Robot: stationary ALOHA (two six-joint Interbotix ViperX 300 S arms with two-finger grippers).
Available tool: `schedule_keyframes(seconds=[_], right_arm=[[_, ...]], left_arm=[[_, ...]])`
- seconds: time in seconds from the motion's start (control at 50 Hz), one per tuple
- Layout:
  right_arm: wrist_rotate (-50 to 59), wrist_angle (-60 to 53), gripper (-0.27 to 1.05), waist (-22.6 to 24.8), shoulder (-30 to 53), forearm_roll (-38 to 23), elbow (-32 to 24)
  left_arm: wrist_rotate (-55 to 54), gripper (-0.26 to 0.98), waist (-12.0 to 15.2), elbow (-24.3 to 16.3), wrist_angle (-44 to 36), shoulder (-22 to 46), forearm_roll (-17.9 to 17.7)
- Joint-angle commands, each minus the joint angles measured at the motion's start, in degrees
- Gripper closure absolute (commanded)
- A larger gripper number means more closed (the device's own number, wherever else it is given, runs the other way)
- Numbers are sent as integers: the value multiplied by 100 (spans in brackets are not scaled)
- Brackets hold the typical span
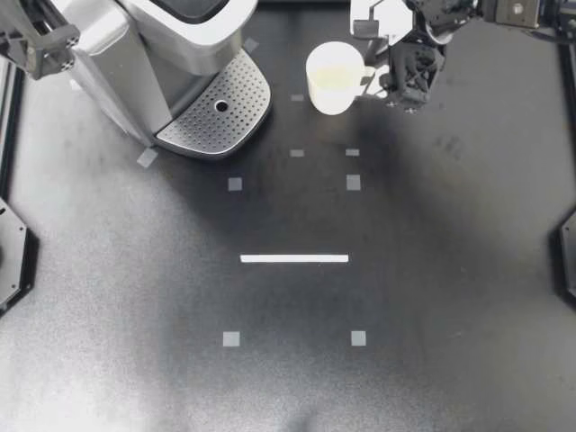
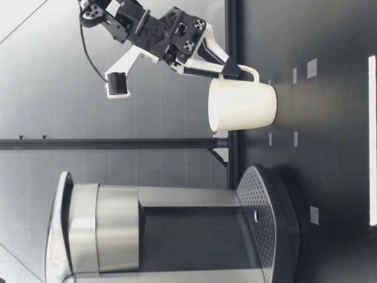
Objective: Place the coffee capsule inside the capsule container, then place the cup onto the center of the cup tray.
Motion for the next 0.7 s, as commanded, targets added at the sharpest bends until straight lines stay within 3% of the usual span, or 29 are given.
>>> schedule_keyframes(seconds=[0.0, 0.44, 0.68], right_arm=[[0, -44, 28, 18, -97, 26, -53], [9, -97, 69, 18, -132, 35, -62], [35, -62, 73, 26, -325, 229, -62]], left_arm=[[-9, 59, -18, -62, -44, -9, 26], [-26, 59, -9, -70, -44, 9, 26], [-35, 59, -18, -70, -44, 9, 26]])
